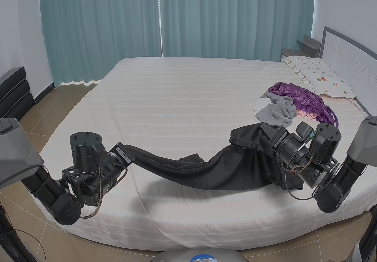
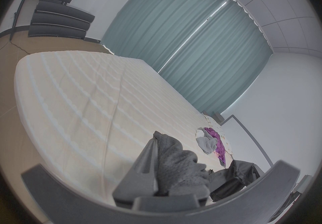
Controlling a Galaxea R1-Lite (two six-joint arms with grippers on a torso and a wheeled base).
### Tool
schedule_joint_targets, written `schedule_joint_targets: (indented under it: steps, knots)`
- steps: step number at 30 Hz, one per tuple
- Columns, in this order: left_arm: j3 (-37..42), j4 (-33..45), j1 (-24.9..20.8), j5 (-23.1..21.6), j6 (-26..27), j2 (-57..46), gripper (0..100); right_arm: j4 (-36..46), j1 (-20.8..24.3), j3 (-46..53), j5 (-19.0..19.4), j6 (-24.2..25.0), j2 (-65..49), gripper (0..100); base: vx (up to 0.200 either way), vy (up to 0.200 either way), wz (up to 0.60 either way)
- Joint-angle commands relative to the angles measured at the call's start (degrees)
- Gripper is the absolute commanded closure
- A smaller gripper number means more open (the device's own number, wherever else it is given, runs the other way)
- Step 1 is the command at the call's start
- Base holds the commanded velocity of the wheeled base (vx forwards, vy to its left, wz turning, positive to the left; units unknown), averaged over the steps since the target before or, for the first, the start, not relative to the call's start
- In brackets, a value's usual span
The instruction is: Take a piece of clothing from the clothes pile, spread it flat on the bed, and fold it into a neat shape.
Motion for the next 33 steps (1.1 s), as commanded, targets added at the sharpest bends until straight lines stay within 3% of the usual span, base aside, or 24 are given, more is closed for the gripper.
schedule_joint_targets:
  steps: [1,18,26,33]
  knots:
    - [0.1,0.0,-0.2,0.0,0.0,0.1,100,-0.7,0.1,0.4,0.0,-0.1,-0.5,100,0.000,0.000,0.00]
    - [0.8,0.7,-0.8,0.3,0.0,-7.4,100,-0.7,0.2,2.4,0.0,-1.8,-9.7,100,-0.176,0.000,0.00]
    - [1.7,0.8,-1.4,0.6,3.7,-13.6,100,0.0,-0.6,2.6,0.0,-4.2,-20.1,100,0.000,0.000,0.00]
    - [-3.6,4.0,-0.7,0.6,8.1,-18.4,100,6.5,-6.0,-4.1,0.8,-7.8,-28.2,100,0.000,0.000,0.00]
